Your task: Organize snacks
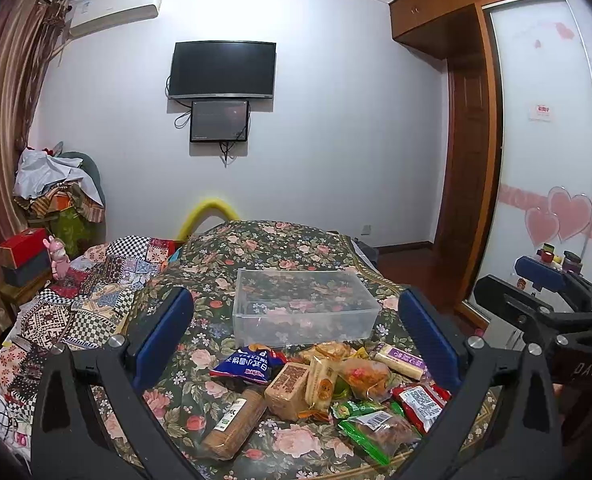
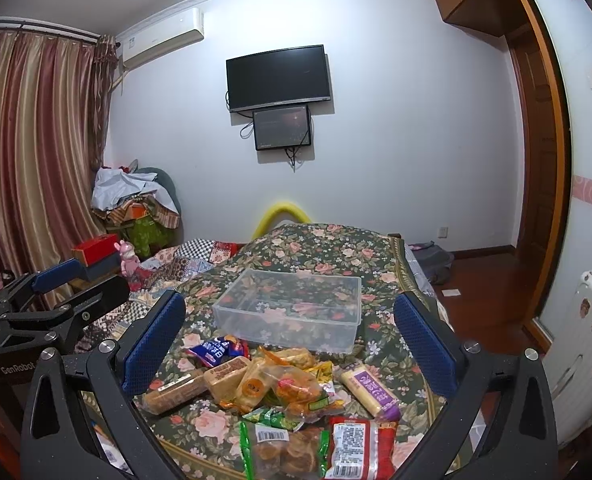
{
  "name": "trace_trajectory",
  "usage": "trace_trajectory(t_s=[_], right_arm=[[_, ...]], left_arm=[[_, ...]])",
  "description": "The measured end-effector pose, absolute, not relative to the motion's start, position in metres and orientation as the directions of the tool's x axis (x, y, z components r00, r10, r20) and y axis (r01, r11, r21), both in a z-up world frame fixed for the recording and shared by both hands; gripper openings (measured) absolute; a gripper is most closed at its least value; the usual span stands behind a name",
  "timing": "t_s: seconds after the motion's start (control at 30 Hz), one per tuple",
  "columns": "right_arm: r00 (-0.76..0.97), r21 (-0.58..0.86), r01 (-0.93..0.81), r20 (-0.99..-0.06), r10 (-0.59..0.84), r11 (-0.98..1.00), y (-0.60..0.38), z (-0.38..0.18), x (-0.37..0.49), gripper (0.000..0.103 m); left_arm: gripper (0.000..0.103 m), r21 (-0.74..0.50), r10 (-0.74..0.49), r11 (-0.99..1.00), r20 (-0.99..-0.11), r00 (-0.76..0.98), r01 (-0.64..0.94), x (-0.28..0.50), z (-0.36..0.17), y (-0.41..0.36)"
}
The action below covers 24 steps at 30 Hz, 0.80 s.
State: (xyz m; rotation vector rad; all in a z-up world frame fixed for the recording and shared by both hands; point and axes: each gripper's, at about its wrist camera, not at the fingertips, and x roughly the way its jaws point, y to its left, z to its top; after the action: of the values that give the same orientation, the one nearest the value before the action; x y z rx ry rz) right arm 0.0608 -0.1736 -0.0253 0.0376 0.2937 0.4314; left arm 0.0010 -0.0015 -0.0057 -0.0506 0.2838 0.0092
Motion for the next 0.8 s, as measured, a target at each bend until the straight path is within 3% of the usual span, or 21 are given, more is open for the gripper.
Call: trace_trajectory(t_s=[0.8], right_arm=[[0.866,0.106,-0.409,-0.269,0.422,0.906,-0.1755,-0.022,0.0585,0.103]], left_arm=[[0.103,-0.051,0.002,0.999,-0.288,0.958,-0.017,-0.0001,-0.0049,-0.0019]])
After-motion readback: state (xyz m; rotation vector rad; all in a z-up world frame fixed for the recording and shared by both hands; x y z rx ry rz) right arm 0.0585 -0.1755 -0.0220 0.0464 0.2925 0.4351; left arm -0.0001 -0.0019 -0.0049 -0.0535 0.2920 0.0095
